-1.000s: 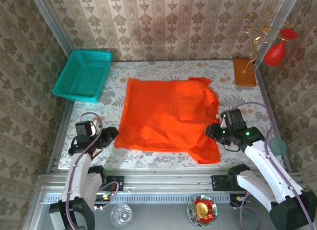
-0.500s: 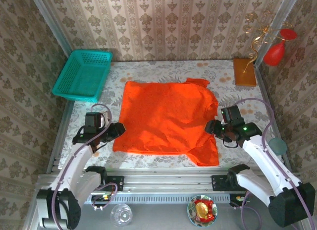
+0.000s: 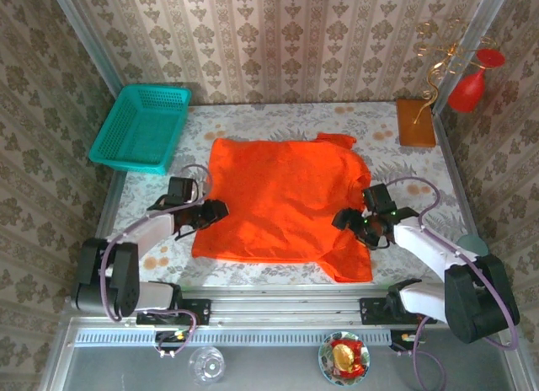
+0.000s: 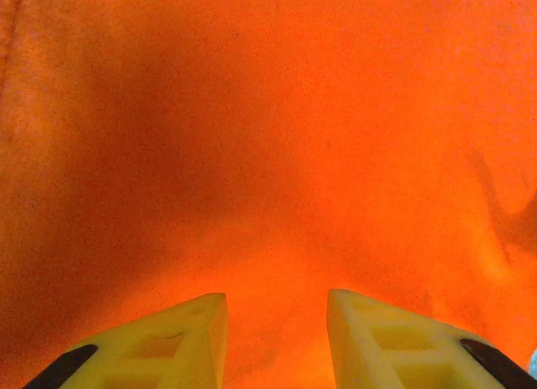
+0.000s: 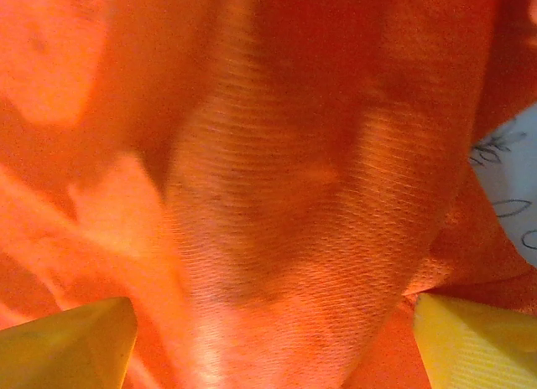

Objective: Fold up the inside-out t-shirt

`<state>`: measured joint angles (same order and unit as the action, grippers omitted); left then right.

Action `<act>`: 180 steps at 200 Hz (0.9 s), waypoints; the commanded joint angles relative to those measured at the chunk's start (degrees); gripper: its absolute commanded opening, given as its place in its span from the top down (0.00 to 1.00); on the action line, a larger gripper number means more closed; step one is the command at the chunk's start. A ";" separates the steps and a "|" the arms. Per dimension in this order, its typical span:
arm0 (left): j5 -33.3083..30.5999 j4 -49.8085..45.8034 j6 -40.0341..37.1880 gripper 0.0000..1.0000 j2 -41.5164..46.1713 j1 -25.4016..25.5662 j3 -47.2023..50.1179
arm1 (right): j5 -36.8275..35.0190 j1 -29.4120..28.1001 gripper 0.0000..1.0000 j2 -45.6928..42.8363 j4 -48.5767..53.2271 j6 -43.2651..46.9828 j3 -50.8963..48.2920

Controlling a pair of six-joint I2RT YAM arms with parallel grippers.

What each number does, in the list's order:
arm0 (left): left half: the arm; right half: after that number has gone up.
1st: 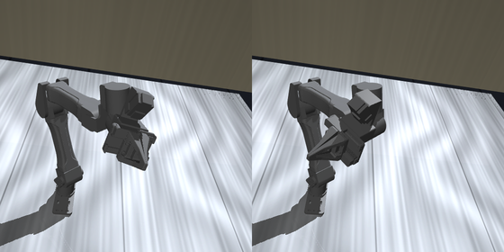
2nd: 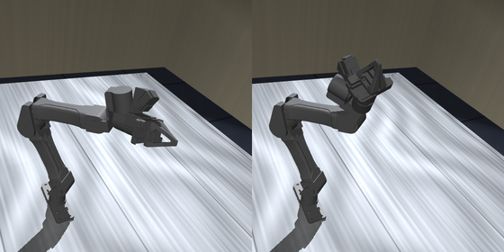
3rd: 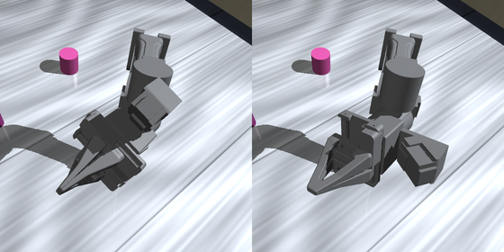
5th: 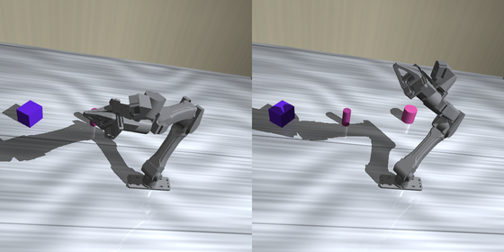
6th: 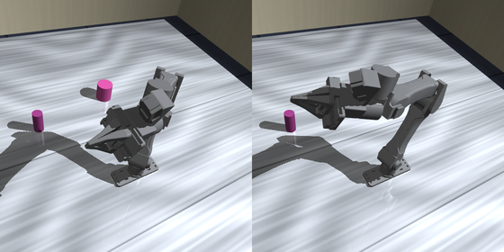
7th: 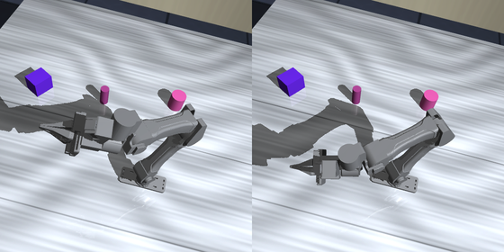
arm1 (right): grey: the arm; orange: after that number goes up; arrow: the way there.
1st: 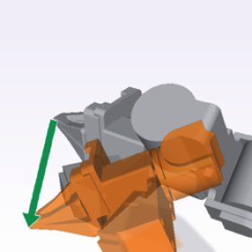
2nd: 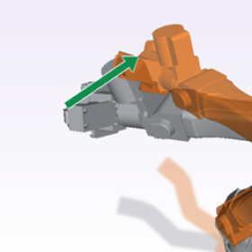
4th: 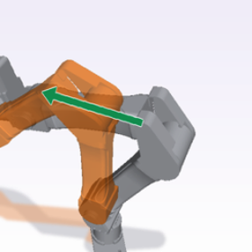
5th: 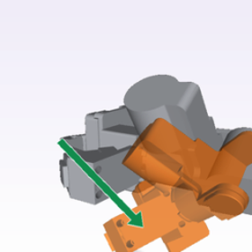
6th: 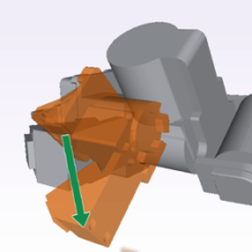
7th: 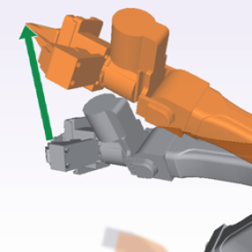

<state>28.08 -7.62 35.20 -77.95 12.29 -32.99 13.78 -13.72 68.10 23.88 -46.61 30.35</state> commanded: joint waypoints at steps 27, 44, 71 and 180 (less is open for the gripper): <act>-0.61 6.18 4.13 0.66 -8.06 -2.17 1.79 | -7.30 0.37 0.07 -3.81 3.87 -11.38 -6.26; -0.93 7.27 4.90 0.66 -8.31 -3.66 3.63 | -10.65 0.36 0.06 -8.37 9.90 -16.51 -6.95; -0.92 7.33 5.10 0.66 -7.18 -5.54 5.39 | -16.42 0.39 0.06 -15.15 19.86 -24.16 -6.92; -1.37 0.11 3.60 0.65 0.74 -6.01 2.47 | -5.71 0.47 0.12 -14.31 3.69 -9.50 2.75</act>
<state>27.99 -3.42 39.86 -78.76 6.66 -29.23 0.75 -13.34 50.13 41.45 -65.19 33.65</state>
